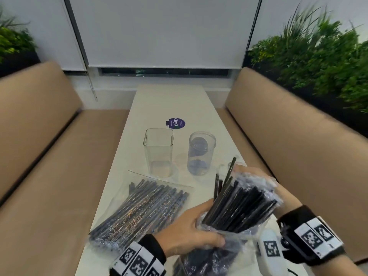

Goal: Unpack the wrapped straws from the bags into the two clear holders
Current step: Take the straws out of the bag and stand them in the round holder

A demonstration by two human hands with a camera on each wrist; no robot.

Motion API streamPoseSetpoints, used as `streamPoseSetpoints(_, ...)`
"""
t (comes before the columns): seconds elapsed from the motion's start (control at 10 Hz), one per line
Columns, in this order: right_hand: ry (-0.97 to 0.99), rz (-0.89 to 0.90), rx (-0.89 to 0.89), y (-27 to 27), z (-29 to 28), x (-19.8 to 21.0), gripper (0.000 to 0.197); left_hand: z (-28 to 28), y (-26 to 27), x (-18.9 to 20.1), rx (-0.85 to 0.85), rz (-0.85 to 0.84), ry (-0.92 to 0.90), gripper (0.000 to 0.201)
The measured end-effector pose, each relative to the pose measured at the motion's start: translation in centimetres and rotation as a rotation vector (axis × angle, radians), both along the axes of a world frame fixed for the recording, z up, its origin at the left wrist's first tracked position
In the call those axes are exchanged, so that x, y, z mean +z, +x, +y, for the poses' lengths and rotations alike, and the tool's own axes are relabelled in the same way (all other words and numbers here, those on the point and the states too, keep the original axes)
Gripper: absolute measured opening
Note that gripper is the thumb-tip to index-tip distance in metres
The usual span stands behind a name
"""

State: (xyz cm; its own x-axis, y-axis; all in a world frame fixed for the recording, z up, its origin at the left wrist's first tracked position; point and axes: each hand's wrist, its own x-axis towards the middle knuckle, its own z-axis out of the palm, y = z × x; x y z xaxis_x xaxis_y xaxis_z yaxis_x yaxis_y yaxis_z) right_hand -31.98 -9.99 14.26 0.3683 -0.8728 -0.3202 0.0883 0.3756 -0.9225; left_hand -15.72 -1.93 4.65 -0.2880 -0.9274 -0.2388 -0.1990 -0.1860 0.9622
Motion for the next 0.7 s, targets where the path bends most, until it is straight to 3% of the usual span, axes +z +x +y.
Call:
streamPoseSetpoints(0.1,-0.018,-0.071,0.016,-1.5,-2.7,-3.4,0.066,-0.1,-0.1,0.4,0.075,0.06,-0.065,0.067)
streamPoseSetpoints(0.2,-0.221,0.212,0.054,-2.7,-5.2,-4.7,0.022,-0.7,0.5,0.9,0.281,0.04,-0.156,0.057)
streamPoseSetpoints(0.3,-0.545,0.333,-0.217,-3.6,-6.3,-2.9,0.009,-1.5,1.1,0.8,0.457,0.036,-0.284,0.057)
streamPoseSetpoints(0.4,-0.639,-0.084,-0.275,-2.3,-4.1,-1.8,0.012,-2.9,0.5,0.2,0.579,0.054,-0.449,0.065)
streamPoseSetpoints(0.5,-0.593,-0.106,-0.062,0.9,-2.3,-3.7,0.057,-4.3,-1.0,-2.1,0.726,0.059,-0.548,0.07)
streamPoseSetpoints(0.6,-0.6,0.108,0.045,2.7,-2.0,-7.2,0.086,-4.9,-1.7,-5.9,0.71,-0.021,-0.541,0.073)
streamPoseSetpoints(0.7,-0.554,0.219,0.191,2.6,-2.4,-11.0,0.088,-4.4,-1.4,-9.6,0.548,-0.101,-0.404,0.08)
